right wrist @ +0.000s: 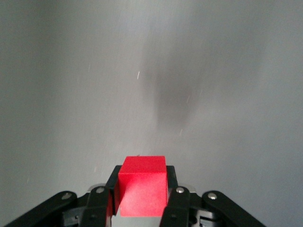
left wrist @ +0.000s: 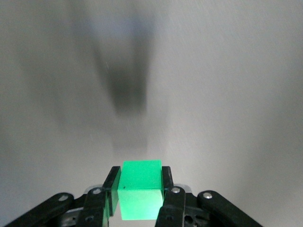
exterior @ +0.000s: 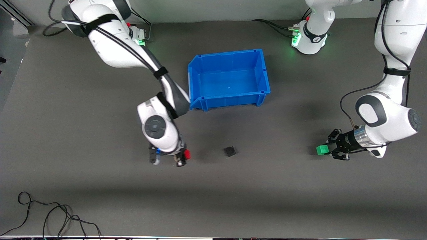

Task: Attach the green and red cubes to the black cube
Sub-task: 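Carry the red cube with the right gripper while the left gripper carries green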

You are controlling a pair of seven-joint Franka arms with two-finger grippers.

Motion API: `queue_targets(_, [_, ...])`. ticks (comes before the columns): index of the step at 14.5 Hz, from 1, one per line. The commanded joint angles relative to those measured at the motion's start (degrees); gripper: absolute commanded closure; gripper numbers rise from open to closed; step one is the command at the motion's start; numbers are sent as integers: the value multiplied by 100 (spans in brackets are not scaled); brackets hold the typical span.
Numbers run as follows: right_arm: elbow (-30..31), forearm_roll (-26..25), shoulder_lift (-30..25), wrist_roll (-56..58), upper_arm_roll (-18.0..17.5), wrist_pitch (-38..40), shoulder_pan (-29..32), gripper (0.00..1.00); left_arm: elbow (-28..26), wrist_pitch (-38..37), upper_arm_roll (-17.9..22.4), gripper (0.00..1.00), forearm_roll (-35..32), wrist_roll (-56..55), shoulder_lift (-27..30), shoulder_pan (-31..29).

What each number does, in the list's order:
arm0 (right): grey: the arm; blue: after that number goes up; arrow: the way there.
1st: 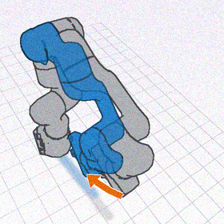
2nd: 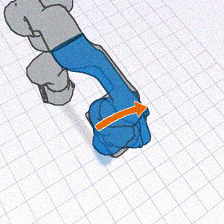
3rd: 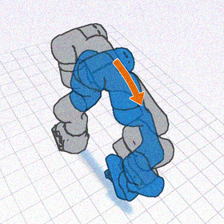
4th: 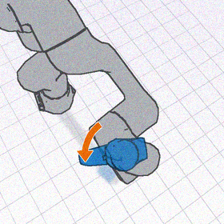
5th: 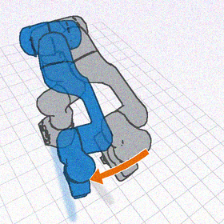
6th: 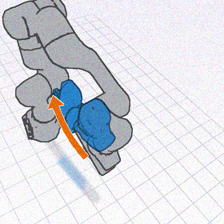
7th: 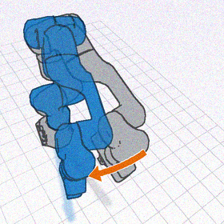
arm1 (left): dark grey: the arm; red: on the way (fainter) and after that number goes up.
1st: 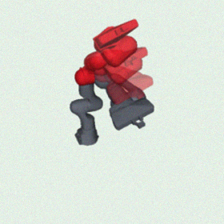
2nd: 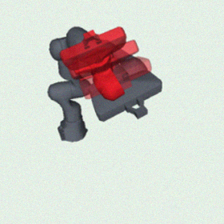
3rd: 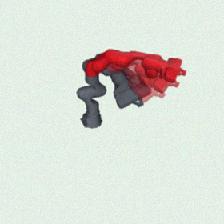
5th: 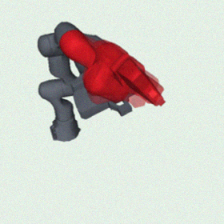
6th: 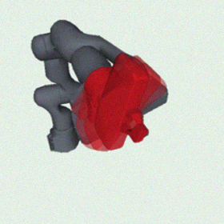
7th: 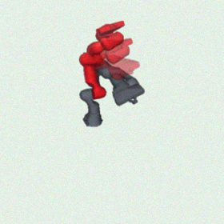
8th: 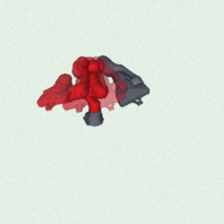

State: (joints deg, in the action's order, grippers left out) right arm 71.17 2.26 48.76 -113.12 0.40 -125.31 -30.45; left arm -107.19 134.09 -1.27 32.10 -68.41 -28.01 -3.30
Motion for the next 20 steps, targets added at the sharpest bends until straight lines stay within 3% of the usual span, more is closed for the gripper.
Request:
queue_targets(1, [-1262,64,1019,-246,-14,95,-319,71,313,-173,48,90,7,-689,-73,487])
queue_targets(4, [-1325,64,1328,-359,-14,-424,-523,72,331,-50,48,91,77,-1059,-169,1023])
queue_targets(8, [-1352,64,1601,-430,-32,-1126,-637,73,340,686,48,92,69,-2104,-415,1770])
queue_targets(13, [-1518,91,1636,-596,-181,-1154,-638,75,366,1293,48,92,78,-3211,-705,2526])
queue_targets(20, [-1518,56,1786,-720,-251,-1171,-743,75,849,1839,57,92,42,-4417,-1198,3247])
